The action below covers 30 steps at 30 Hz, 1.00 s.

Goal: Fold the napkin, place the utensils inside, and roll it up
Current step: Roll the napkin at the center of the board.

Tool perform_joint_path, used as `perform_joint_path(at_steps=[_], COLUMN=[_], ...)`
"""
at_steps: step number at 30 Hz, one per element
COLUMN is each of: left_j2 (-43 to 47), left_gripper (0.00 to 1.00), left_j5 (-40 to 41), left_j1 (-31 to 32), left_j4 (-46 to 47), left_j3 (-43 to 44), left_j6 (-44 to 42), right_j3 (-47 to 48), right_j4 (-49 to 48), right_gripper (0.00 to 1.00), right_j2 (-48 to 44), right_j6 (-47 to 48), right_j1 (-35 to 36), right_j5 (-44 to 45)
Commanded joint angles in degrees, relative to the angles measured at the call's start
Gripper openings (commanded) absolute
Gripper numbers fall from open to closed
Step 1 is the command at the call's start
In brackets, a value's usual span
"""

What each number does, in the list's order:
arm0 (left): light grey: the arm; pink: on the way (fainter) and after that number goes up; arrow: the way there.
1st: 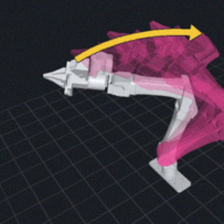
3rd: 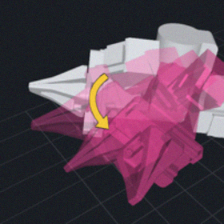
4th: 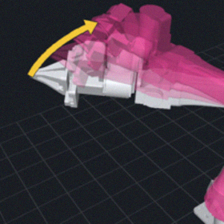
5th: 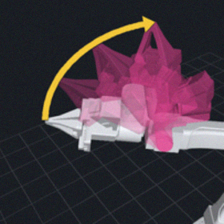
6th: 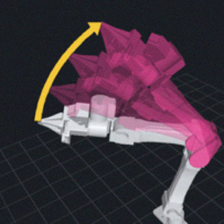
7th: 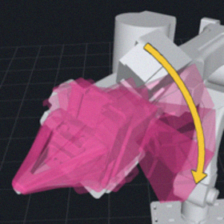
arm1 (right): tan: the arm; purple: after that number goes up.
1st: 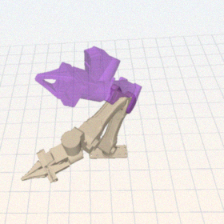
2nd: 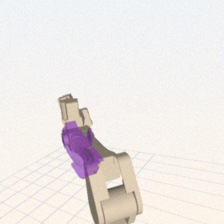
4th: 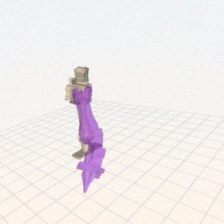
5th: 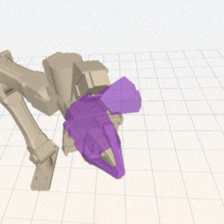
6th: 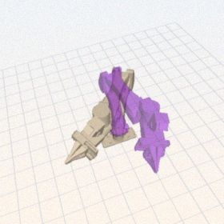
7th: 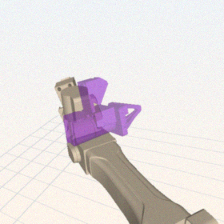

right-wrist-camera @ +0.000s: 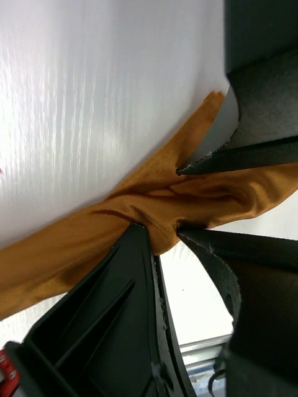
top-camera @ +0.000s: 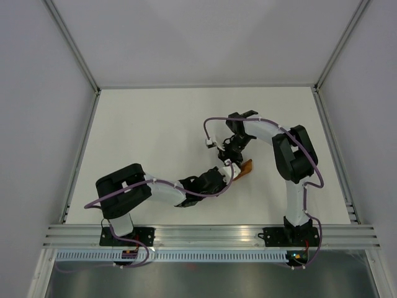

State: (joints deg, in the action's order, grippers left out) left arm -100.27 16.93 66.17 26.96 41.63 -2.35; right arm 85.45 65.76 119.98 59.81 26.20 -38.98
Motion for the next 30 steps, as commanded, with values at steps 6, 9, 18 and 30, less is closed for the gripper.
perform_joint_path(at_steps=[6, 9, 18, 30], left_j2=[-4.1, -4.3, -7.1, -10.5], left_gripper=[0.02, 0.02, 0.02, 0.02], left_j5=[-7.4, -8.1, -9.5, -15.1], left_j1=[0.5, -0.1, -3.2, -9.5], left_j4=[-3.7, -4.0, -8.9, -15.1], left_j3=[-0.7, -0.8, 0.9, 3.6], left_j6=[6.8, 8.2, 14.2, 22.3], right_j3=[-2.0, -2.8, -3.8, -15.3], right_j4=[-8.0, -9.5, -13.5, -20.2], right_gripper=[0.49, 0.50, 0.49, 0.49], right_j2=[-11.3, -13.2, -15.9, -27.3], right_j6=[-5.1, -6.4, -12.3, -12.4], right_j1=[-3.0, -4.7, -12.6, -16.6], right_j5=[-1.2, -0.7, -0.3, 3.4])
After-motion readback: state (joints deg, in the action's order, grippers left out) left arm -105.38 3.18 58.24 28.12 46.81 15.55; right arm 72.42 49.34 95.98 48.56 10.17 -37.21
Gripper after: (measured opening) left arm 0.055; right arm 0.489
